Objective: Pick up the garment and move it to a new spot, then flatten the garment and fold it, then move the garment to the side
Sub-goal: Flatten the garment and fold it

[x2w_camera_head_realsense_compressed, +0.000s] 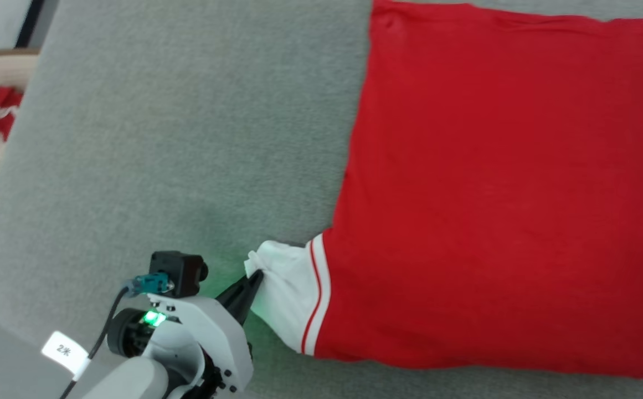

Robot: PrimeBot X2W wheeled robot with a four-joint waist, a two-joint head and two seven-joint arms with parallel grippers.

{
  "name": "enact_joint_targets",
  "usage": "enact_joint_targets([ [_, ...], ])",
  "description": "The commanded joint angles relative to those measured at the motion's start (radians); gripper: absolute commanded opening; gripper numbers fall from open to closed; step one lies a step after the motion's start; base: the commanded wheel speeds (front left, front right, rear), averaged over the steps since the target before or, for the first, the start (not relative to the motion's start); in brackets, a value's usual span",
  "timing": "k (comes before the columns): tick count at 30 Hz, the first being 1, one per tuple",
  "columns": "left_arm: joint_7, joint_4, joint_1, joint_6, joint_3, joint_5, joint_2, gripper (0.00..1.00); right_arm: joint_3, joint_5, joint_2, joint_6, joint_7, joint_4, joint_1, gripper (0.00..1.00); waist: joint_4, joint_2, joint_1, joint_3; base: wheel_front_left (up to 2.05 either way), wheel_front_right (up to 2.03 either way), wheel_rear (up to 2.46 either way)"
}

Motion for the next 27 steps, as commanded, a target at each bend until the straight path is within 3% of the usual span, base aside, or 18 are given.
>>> enact_joint_targets([
  [1,-0.001,0.01,-0.011,-0.006,-0.004,0.002,-0.007,0.0,-0.009,-0.018,-0.002,-0.002,0.014,0.042,-0.028,1.0,0.05,0.0,0.0,0.035,0.0,0.0,0.0],
  [11,-0.021,0.059,-0.035,-0.038,-0.017,-0.006,-0.045,0.0,-0.097,-0.116,0.027,-0.001,0.137,0.346,-0.146,1.0,0.101,0.0,0.0,0.067,0.0,0.0,0.0],
  [12,-0.022,0.064,-0.036,-0.039,-0.017,-0.007,-0.046,0.0,-0.104,-0.117,0.033,-0.001,0.157,0.371,-0.145,0.9,0.101,0.0,0.0,0.067,0.0,0.0,0.0],
  [13,-0.023,0.068,-0.037,-0.041,-0.016,-0.009,-0.047,0.0,-0.098,-0.125,0.041,-0.001,0.17,0.383,-0.143,0.0,0.101,0.0,0.0,0.068,0.0,0.0,0.0],
  [20,-0.039,0.094,-0.028,-0.039,0.003,-0.018,-0.037,0.0,-0.07,-0.134,0.043,-0.001,0.208,0.393,-0.144,0.0,0.065,0.0,0.0,0.04,0.0,0.0,0.0],
  [27,-0.049,0.089,0.007,-0.021,0.031,-0.03,0.004,0.0,0.061,-0.029,0.053,-0.001,0.247,0.239,-0.058,0.0,-0.014,0.0,0.0,-0.024,0.0,0.0,0.0],
])
